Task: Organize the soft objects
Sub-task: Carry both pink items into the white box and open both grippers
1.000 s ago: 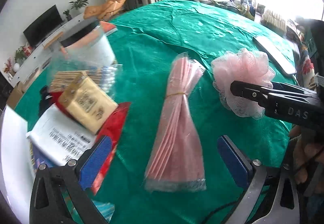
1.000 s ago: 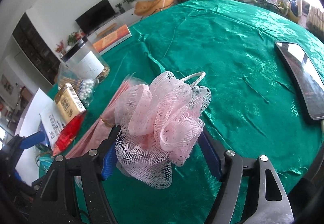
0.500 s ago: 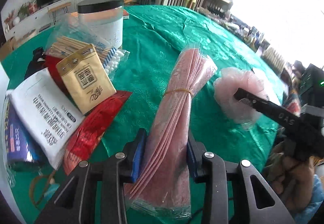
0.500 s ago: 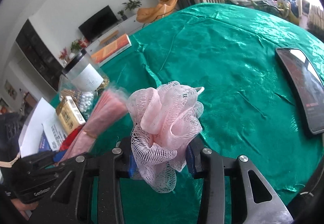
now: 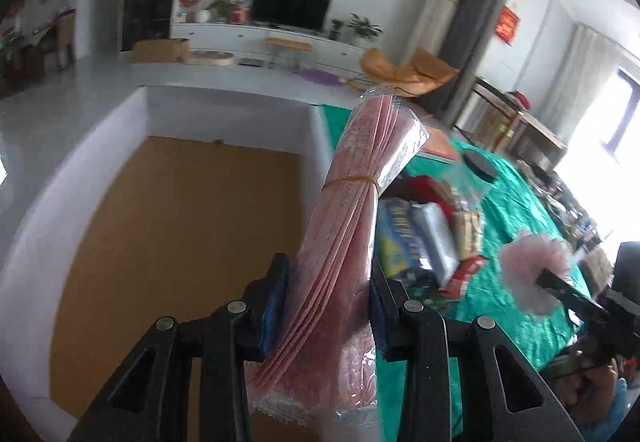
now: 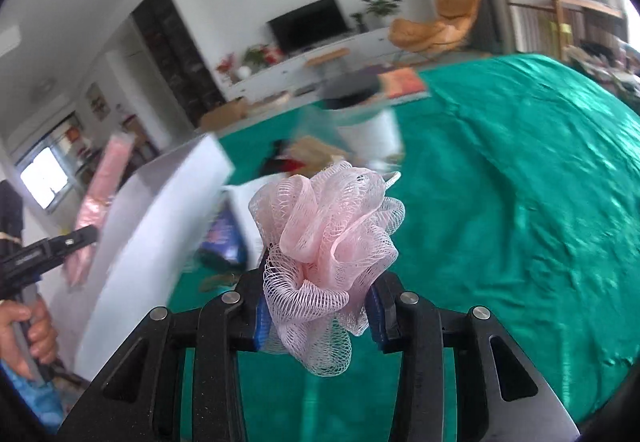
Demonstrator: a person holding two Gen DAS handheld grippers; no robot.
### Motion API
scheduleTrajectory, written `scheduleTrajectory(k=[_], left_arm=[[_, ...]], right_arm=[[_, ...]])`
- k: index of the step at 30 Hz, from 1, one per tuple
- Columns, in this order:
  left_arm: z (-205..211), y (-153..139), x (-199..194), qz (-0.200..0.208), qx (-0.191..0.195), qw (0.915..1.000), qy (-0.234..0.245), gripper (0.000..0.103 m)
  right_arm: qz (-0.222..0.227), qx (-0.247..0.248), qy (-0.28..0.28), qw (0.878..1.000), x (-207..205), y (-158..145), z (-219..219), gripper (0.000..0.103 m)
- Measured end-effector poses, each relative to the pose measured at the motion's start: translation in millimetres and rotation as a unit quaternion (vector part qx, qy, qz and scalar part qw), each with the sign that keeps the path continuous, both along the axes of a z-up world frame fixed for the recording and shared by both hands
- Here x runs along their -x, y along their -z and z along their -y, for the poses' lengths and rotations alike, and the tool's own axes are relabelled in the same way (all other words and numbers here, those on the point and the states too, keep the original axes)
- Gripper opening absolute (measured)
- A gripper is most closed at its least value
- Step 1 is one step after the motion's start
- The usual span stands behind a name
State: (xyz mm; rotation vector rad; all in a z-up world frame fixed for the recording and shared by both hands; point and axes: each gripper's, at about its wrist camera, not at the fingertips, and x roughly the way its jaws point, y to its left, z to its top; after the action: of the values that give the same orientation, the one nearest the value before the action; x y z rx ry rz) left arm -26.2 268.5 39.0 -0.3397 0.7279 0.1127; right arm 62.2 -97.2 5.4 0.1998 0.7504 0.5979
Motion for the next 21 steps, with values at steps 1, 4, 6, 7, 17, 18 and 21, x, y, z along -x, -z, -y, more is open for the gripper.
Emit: scheduleTrajectory(k=[1,4,6,7,17,18,21], left_arm=[[-18,4,10,-0.007,-0.007,0.9996,-0.028,0.037],[-47,17,32,-0.019,-0.028,0.9957,-0.087,0.038],[-58,27,43,-0.028,-0.023,0.9926,-0.116,0.051],[-59,34,45,-0.032,-0.017,0.9916,-0.124,0.073],[-32,24,32,0.017,-0.007,0.9945,-0.103,0.099],[-22,23,28,0.021,-0.005,0.9959,-0.088,0.099],[24,17,12,0.031,0.000,0.9992,-0.026,0.099]], right_arm=[[0.003,-0.007,-0.040,0.999,7,-10,-28,0.041],[-0.001,-0.025,-0.157,0.987,27,-36,-111,0.042],[-0.016,-0.042,-0.216,0.975,37,-45,-158,0.047],[-0.028,-0.046,-0.238,0.970,40,-46,-179,0.058],[-0.059,0.006,-0.219,0.974,23,-2,-176,0.080],[-0.054,0.012,-0.192,0.980,20,6,-156,0.080],[-0.050,0.045,-0.091,0.994,2,37,-89,0.080]])
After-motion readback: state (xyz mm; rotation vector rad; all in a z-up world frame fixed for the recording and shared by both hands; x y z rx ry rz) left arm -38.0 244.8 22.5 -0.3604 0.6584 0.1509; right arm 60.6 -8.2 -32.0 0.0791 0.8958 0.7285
